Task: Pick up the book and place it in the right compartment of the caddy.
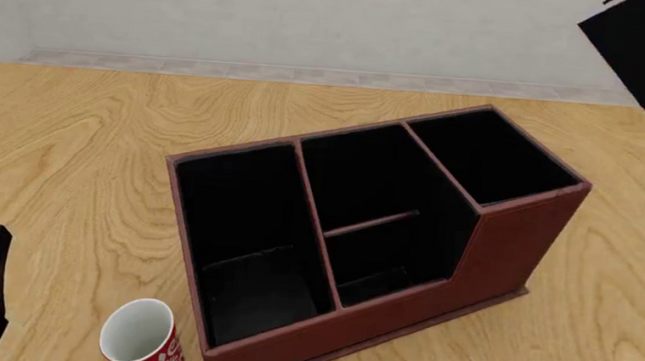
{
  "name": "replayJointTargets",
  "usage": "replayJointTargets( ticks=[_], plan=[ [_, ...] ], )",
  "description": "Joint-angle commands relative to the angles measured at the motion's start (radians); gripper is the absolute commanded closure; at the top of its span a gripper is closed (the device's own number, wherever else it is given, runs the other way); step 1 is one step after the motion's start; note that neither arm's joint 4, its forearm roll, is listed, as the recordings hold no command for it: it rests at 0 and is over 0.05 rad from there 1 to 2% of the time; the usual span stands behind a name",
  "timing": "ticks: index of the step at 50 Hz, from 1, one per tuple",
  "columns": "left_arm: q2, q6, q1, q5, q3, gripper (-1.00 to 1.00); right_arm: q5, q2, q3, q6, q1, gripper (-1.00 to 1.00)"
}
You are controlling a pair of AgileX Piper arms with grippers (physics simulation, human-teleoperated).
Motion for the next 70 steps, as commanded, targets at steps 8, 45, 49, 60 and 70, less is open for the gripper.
replayJointTargets(
  ticks=[8,45,49,60,70],
  plan=[
    [0.0,-0.001,0.001,-0.002,0.009,-1.0,0.0,0.142,-0.097,0.055,0.028,1.0],
    [0.0,0.003,0.014,0.003,0.016,-1.0,0.0,0.325,-0.064,-0.07,0.069,1.0],
    [0.0,0.003,0.017,0.002,0.019,-1.0,0.0,0.338,-0.063,-0.083,0.091,1.0],
    [0.0,0.002,0.022,0.0,0.027,-1.0,0.0,0.397,-0.096,-0.082,0.108,1.0],
    [0.0,0.006,0.027,-0.001,0.034,-1.0,0.0,0.431,-0.096,-0.1,0.104,1.0]
  ],
)
